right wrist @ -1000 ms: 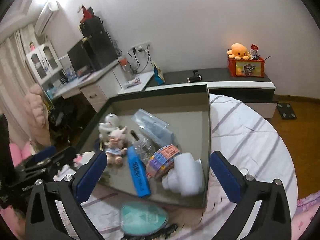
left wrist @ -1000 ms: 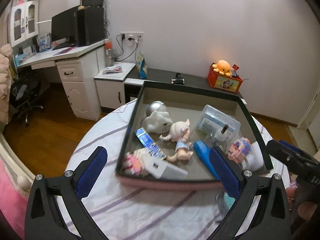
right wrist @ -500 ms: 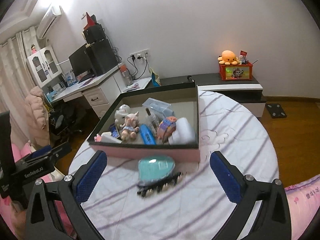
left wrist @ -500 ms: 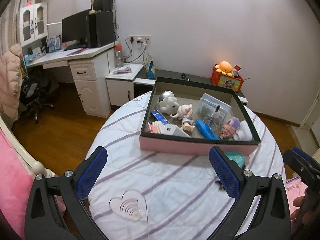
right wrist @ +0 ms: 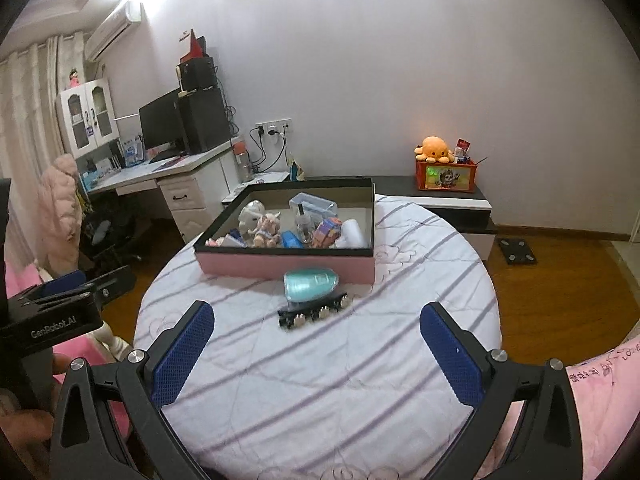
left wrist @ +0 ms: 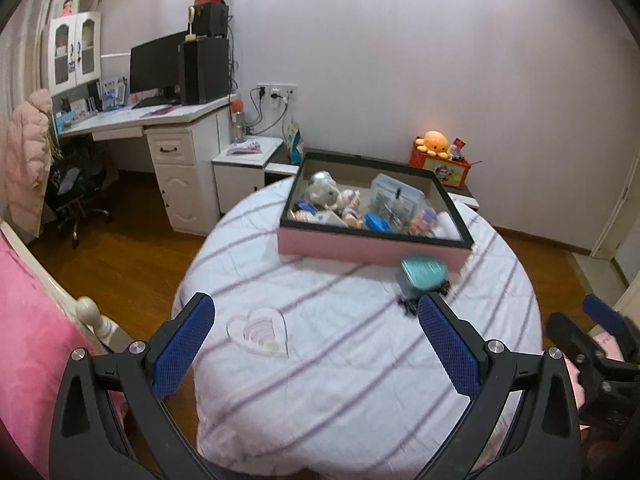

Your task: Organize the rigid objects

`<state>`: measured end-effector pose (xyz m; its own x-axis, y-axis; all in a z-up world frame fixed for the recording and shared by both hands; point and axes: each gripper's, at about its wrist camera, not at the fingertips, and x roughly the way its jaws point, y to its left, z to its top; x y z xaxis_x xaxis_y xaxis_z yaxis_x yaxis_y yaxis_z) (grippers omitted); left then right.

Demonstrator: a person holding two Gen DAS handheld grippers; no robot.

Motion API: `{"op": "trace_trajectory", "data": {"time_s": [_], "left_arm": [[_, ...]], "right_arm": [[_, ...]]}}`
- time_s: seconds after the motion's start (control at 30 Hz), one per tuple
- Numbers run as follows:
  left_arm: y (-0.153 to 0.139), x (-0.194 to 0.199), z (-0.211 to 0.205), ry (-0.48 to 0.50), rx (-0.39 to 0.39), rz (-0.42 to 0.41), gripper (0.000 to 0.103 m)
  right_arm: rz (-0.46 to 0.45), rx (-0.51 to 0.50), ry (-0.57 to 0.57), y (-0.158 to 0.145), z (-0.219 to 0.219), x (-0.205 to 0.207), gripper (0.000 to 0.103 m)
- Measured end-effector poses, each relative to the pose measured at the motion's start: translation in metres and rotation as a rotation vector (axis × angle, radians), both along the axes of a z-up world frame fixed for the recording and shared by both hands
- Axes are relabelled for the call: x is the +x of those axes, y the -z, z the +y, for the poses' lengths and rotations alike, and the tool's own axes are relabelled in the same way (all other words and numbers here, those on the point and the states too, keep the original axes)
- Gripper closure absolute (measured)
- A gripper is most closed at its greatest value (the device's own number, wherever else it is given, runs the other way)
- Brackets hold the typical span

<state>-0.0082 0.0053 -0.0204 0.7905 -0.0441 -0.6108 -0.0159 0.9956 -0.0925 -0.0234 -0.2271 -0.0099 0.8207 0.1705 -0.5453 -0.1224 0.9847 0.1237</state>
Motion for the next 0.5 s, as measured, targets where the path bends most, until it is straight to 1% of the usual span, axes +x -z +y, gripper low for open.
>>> {"op": "trace_trajectory", "data": {"time_s": [0.1, 0.23, 0.5], "left_arm": [[0.004, -0.012, -0.002, 0.002, 0.003, 0.005, 0.0], [0.008, -0.025, -0.006, 0.003, 0.04, 0.005, 0.0], [0.002, -0.031, 0.002, -0.008, 0.019, -0.011, 0.0]], "right_arm": [[0.03, 0.002, -0.009, 0.008, 0.002, -0.006, 0.0], [0.044, -0.005, -0.022, 0.012, 0.007, -0.013, 0.0], [0.033, -0.006, -0.022, 0.009, 0.009, -0.021, 0.0]]}}
